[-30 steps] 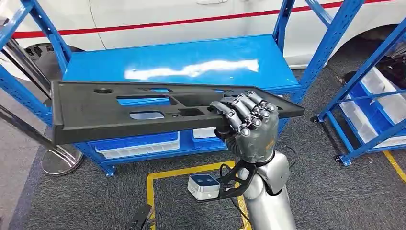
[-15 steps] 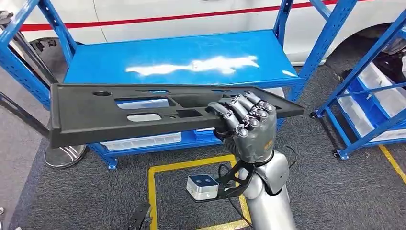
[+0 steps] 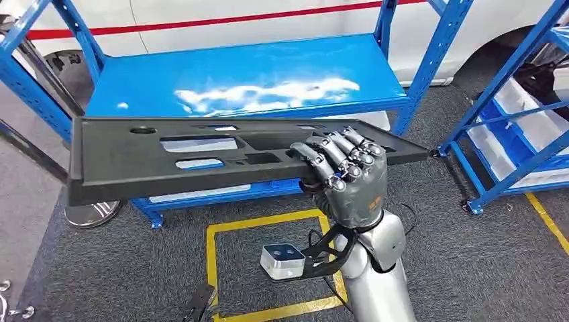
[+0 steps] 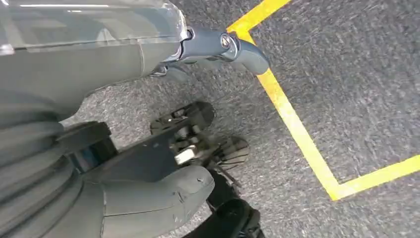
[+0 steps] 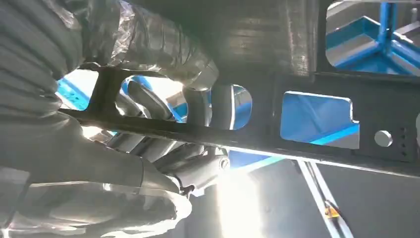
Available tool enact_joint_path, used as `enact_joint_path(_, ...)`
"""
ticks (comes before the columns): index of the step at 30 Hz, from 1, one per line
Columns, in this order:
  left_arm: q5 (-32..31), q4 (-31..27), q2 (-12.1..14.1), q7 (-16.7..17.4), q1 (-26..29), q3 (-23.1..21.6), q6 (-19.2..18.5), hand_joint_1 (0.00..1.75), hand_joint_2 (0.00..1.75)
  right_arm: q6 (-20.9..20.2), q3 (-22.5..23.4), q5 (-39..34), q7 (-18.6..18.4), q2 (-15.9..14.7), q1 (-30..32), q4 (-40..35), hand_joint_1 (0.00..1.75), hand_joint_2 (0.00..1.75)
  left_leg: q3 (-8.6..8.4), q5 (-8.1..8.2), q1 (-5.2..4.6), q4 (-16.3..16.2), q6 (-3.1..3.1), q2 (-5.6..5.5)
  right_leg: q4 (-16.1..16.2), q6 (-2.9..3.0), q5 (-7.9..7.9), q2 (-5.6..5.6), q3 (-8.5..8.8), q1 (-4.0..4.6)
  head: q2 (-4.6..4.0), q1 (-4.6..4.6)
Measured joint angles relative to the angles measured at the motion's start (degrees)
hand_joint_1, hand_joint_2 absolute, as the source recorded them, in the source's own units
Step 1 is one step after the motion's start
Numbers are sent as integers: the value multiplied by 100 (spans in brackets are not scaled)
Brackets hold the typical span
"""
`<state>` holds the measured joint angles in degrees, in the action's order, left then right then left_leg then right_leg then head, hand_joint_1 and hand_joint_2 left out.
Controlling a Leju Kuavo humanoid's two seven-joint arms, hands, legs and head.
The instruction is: Take the parts from the cabinet and place them on the table.
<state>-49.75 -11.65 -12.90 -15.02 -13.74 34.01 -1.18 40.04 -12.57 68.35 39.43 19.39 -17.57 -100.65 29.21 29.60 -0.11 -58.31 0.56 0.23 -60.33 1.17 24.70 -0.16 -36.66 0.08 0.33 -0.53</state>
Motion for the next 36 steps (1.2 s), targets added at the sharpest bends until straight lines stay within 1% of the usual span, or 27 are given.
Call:
enact_joint_path(2, 0, 0, 0, 2, 12, 0, 0, 0, 175, -2, 0, 17, 0, 0, -1, 2, 175, 175, 36, -55, -32, 17, 50, -1, 42, -63, -79, -1, -1, -28, 0, 0)
enact_joint_path(3, 0, 0, 0, 2, 15, 0, 0, 0, 175, -2, 0, 53, 0, 0, -2, 0, 175, 175, 38, -127, -26, 93, 93, 2, 70, -107, -122, 5, 7, -18, 0, 2)
enact_joint_path(4, -2, 2, -18, 0, 9, 0, 0, 0, 175, 0, 0, 72, 0, -4, -1, 2, 175, 175, 28, -217, 45, 177, 122, 44, 21, -133, -49, 14, -26, -19, 0, 2)
enact_joint_path(5, -2, 2, -22, 0, -7, 0, 2, 0, 175, 0, 0, 81, 0, -4, -16, 0, 175, 175, 68, -280, 35, 213, 194, 39, -154, -157, 203, 20, -115, -11, 0, 9)
enact_joint_path(7, -2, 2, -26, 0, -12, 0, 2, 0, 175, -2, 0, 103, 0, -7, -18, 0, 175, 175, 184, -350, 26, 200, 215, 46, -957, -195, 785, 20, -393, -47, 0, 5)
enact_joint_path(8, -4, 2, -26, 2, -5, 0, 2, 0, 175, 0, 0, 107, 0, -9, -17, 2, 175, 175, 249, -382, 24, 179, 211, 50, -1339, -219, 959, 19, -512, -61, 0, 4)
enact_joint_path(9, -2, 2, -26, 2, 0, 0, 2, 0, 175, 0, 0, 109, 0, -11, -16, 2, 175, 175, 316, -412, 25, 154, 202, 51, -1553, -239, 967, 19, -549, -75, 0, 4)
enact_joint_path(10, -2, 2, -26, 0, 1, 0, 2, 0, 175, 0, 0, 125, 0, -11, -17, 2, 175, 175, 380, -437, 27, 123, 193, 52, -1531, -256, 852, 16, -473, -94, 0, 7)
enact_joint_path(12, -2, 2, -28, 0, 1, 0, 2, 0, 175, -2, 0, 144, 0, -11, -18, 2, 175, 175, 487, -468, 38, 52, 162, 47, -868, -267, 467, 13, 15, -128, 0, 4)
enact_joint_path(13, -2, 2, -28, 0, -1, 0, 2, 0, 175, 0, 0, 155, 0, -11, -21, 2, 175, 175, 536, -473, 41, -6, 150, 43, -316, -266, 346, 10, 389, -142, 0, 7)
enact_joint_path(14, -2, 0, -28, 0, -1, 0, 2, 0, 175, 0, 0, 157, 0, -9, -29, 2, 175, 175, 600, -476, 20, -40, 114, 41, -34, -256, 484, 14, 553, -119, 0, 7)
enact_joint_path(16, -2, 2, -31, -2, 0, 0, 4, 0, 175, 0, 0, 168, 0, -2, -30, 2, 175, 175, 633, -535, 20, -66, 31, 40, 36, -206, 460, 30, 508, -82, 0, 4)
enact_joint_path(18, -2, 2, -31, 0, 5, 0, 4, 0, 175, 0, 0, 173, 0, -2, -34, 2, 175, 175, 663, -599, 22, -53, -48, 38, 55, -108, 404, 30, 462, -76, 0, 4)
enact_joint_path(19, -2, 2, -28, -2, 10, 0, 4, 0, 175, 0, 0, 173, 0, 0, -36, 2, 175, 175, 706, -527, 53, -98, -72, 26, 100, -29, 346, 2, 451, -119, 0, 4)
enact_joint_path(20, 0, 2, -31, -2, 15, 0, 4, 0, 175, -2, -2, 173, 0, 7, -38, 2, 175, 175, 768, -315, 56, -258, -107, 17, 110, 10, 305, 2, 419, -110, 0, 0)
enact_joint_path(21, 0, 2, -31, -2, 16, 0, 4, 0, 175, -2, -2, 170, 0, 7, -41, 2, 175, 175, 877, -39, 64, -585, -125, 15, 110, 54, 274, -9, 376, -107, 0, 2)
enact_joint_path(23, 0, 2, -31, -2, 23, 0, 4, 0, 175, -2, -2, 173, 0, 7, -40, 2, 175, 175, 1153, 444, 83, -1441, -172, 16, 104, 80, 205, -22, 278, -87, 0, 4)
enact_joint_path(24, 0, 2, -28, -2, 27, 0, 7, 0, 175, -2, -2, 173, 0, 7, -40, 2, 175, 175, 1214, 525, 87, -1718, -189, 17, 95, 77, 171, -23, 226, -84, 0, 2)
enact_joint_path(25, 2, 2, -28, -2, 31, 0, 7, 0, 175, -2, -2, 175, 0, 7, -40, 4, 175, 175, 1155, 458, 89, -1735, -198, 18, 86, 69, 142, -23, 175, -85, 0, 2)
enact_joint_path(26, 2, 2, -28, -2, 32, 0, 9, 0, 175, -2, -2, 181, 0, 7, -40, 4, 175, 175, 968, 284, 94, -1498, -200, 18, 75, 59, 117, -22, 131, -88, 0, 2)
enact_joint_path(28, 2, 0, -28, -2, 20, 0, 15, 0, 175, -2, -2, 181, 0, 7, -41, 2, 175, 175, 372, -89, 102, -576, -184, 18, 43, 26, 86, -16, 78, -92, 0, 2)
enact_joint_path(29, 0, 0, -28, -2, 9, 0, 15, 0, 175, -2, -2, 184, 0, 9, -41, 2, 175, 175, 128, -53, 102, -104, -155, 5, 26, 2, 70, -18, 54, -89, 0, 2)
enact_joint_path(30, 2, 0, -28, -2, 5, 0, 15, 0, 175, -2, -2, 184, 0, 11, -45, 2, 175, 175, 36, -47, 59, 32, -125, -17, 14, -44, 36, -19, 22, -68, 0, 5)
enact_joint_path(33, 2, 2, -28, 2, 29, 2, 15, 0, 175, 0, -2, 190, 0, 13, -44, 2, 175, 175, 90, -113, 42, 22, -42, -21, 78, -155, -72, -18, 24, -81, 0, 2)
enact_joint_path(34, 2, 2, -28, 2, 26, 2, 15, 0, 175, -2, -2, 192, 0, 13, -44, 2, 175, 175, 92, -187, 100, 121, 33, -9, 71, -197, -64, -6, -2, -55, 0, 4)
enact_joint_path(35, 2, 2, -33, 2, 13, 2, 15, 0, 175, 0, -2, 195, 0, 11, -50, 0, 175, 175, 115, -242, 94, 128, 94, 21, -44, -217, 127, 4, -52, -68, 0, 11)
enact_joint_path(36, 2, 0, -31, 2, 5, 4, 15, 0, 175, 0, -2, 195, 0, 11, -53, 0, 175, 175, 156, -274, 90, 127, 146, 25, -339, -220, 394, 9, -166, -76, 0, 9)
